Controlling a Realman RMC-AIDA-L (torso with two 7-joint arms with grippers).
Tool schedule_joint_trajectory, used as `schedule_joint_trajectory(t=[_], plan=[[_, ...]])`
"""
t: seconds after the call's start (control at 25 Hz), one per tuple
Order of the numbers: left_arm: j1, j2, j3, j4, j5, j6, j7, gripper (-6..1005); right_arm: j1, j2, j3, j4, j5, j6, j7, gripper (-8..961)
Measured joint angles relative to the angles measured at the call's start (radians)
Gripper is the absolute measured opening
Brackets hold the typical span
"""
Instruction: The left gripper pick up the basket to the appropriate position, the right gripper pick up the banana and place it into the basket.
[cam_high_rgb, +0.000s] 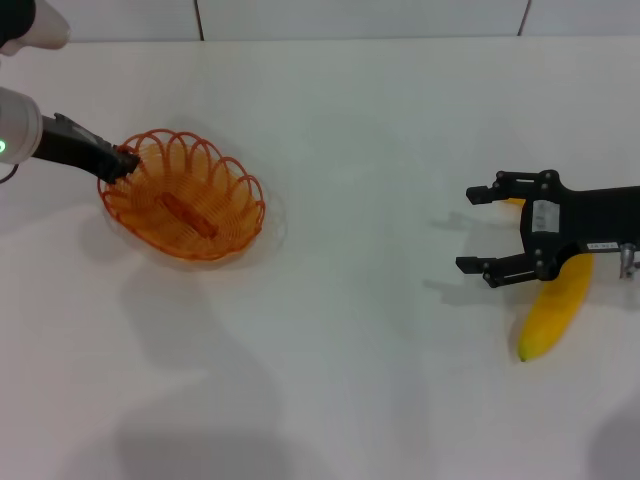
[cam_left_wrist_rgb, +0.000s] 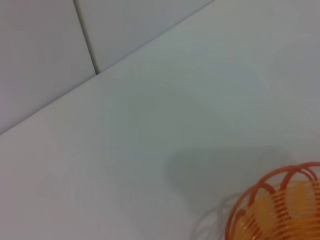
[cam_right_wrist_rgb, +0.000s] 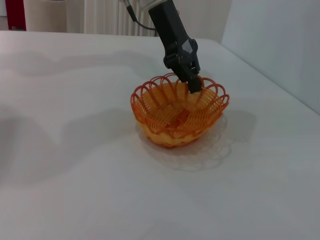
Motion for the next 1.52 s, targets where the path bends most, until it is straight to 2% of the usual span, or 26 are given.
schedule_joint_trajectory(t=[0.24, 0.6, 1.08, 1.52], plan=[[-0.002, 0.000, 0.000, 0.000, 0.001, 0.008, -0.010, 107, -0.001, 0.000, 0.000, 0.000, -0.002, 0.000, 0.000, 883], [0.000, 0.000, 0.002, 0.023, 0.003, 0.128, -0.117, 99, -0.011, -0.001, 0.001, 0.000, 0.000, 0.000, 0.000, 883], [0.002, -0.004, 0.002, 0.024, -0.012, 0.184, -0.187, 80, -0.013, -0.002, 0.005, 0.000, 0.001, 0.004, 0.000, 883], [-0.007, -0.003, 0.002, 0.025, -0.017, 0.325, -0.209, 73, -0.013, -0.002, 0.006, 0.000, 0.001, 0.010, 0.000, 883]])
